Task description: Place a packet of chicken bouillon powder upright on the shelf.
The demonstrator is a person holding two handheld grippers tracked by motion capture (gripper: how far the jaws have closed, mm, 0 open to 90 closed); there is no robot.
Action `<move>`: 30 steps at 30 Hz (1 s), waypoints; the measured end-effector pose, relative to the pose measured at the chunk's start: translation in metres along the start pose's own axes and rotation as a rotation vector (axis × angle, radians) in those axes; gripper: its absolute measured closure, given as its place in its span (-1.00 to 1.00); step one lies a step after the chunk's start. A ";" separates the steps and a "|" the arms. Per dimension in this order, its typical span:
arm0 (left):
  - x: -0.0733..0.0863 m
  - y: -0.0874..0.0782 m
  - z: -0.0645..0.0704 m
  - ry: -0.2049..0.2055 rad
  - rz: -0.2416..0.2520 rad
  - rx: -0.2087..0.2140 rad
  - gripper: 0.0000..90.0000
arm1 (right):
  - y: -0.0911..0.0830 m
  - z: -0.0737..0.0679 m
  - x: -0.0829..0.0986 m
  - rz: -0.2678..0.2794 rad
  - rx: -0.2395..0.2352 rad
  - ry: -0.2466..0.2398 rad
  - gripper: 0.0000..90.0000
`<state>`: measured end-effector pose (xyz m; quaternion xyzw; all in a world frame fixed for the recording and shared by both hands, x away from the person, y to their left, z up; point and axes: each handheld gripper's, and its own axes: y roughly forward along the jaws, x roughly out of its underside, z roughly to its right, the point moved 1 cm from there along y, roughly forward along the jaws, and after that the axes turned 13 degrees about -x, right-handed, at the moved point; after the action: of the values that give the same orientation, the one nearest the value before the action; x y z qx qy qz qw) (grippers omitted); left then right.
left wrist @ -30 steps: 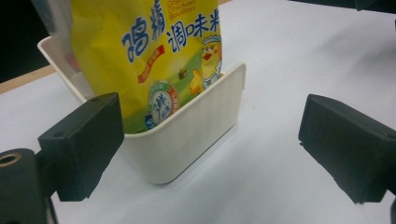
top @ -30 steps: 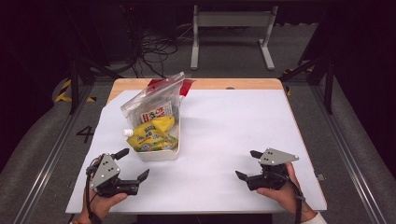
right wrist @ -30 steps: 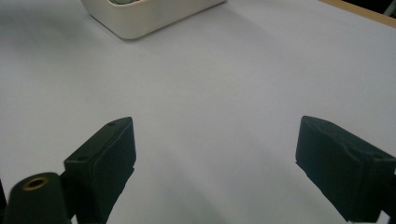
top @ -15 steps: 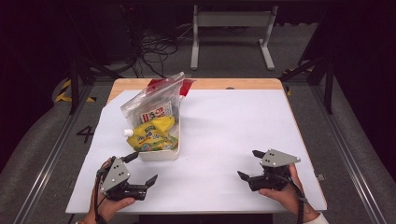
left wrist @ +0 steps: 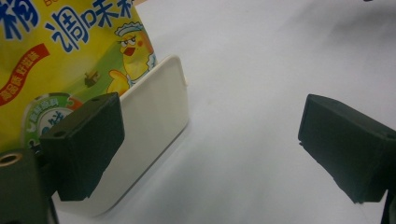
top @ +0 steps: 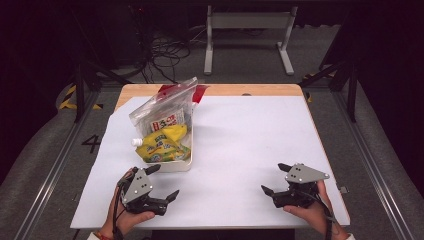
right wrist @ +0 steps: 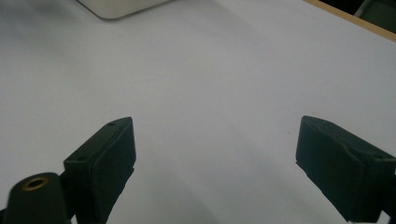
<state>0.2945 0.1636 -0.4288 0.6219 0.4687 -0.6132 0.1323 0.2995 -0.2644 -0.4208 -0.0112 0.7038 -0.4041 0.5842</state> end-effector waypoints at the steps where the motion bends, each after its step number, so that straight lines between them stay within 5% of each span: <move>1: 0.000 0.000 0.000 0.000 0.000 0.000 -0.82 | 0.000 0.000 0.000 0.000 0.000 0.000 -0.72; 23: 0.002 0.045 0.026 0.081 -0.095 0.160 -0.83 | -0.010 0.001 0.035 -0.036 0.041 0.019 -0.74; 30: 0.000 0.052 0.029 0.102 -0.112 0.179 -0.83 | -0.010 0.000 0.041 -0.044 0.055 0.026 -0.74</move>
<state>0.3145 0.1151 -0.4561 0.6344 0.4522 -0.6267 0.0177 0.2818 -0.2912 -0.4479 -0.0052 0.6993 -0.4363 0.5662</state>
